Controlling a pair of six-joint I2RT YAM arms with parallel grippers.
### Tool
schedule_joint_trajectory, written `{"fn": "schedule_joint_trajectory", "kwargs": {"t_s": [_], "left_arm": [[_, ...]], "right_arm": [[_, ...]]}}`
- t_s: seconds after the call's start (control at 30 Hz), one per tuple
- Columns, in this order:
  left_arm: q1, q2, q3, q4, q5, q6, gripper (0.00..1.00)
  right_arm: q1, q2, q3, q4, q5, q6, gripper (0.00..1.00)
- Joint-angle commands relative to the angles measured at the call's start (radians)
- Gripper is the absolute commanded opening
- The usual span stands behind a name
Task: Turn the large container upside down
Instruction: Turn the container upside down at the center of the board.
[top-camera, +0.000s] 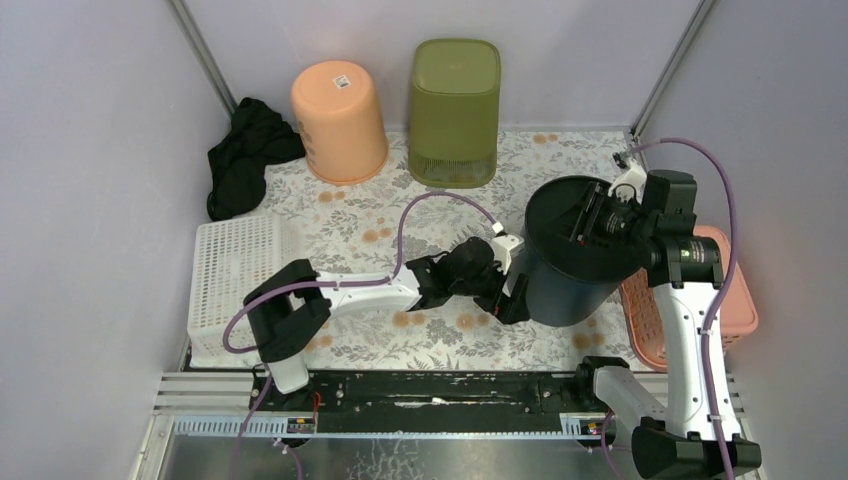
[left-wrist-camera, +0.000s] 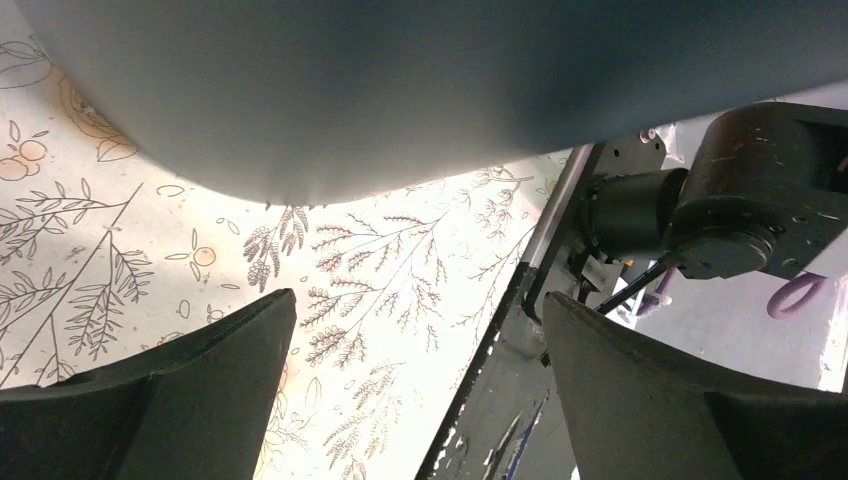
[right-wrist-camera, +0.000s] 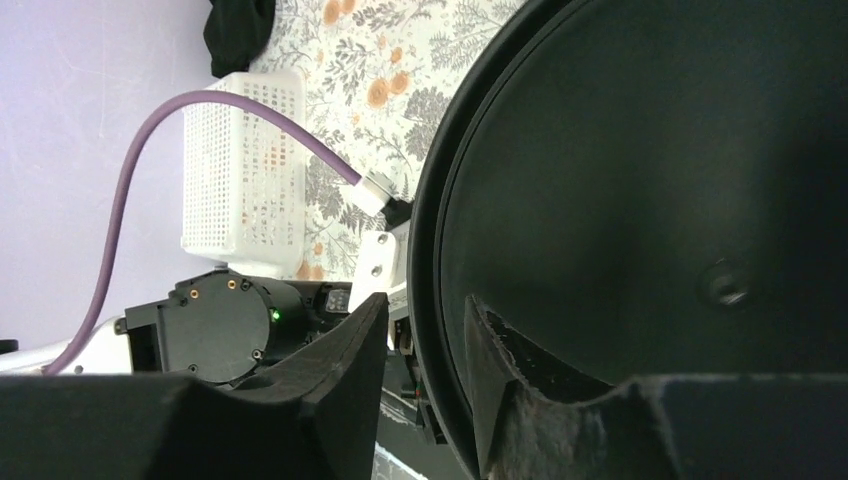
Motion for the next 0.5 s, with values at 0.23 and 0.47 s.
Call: {"fn": "schedule_joint_trajectory", "kwargs": {"t_s": [0.23,0.47], "left_arm": [[0.02,-0.005,-0.006,0.049,-0.068,0.007,1.0],[0.019,-0.114,-0.029,-0.064,-0.093,-0.016,1.0]], "right_arm": [[0.019,-0.02,0.0,0.007,0.053,0.01,0.6],[0.022,-0.025,0.166,-0.231,0.081,0.012,0.64]]}}
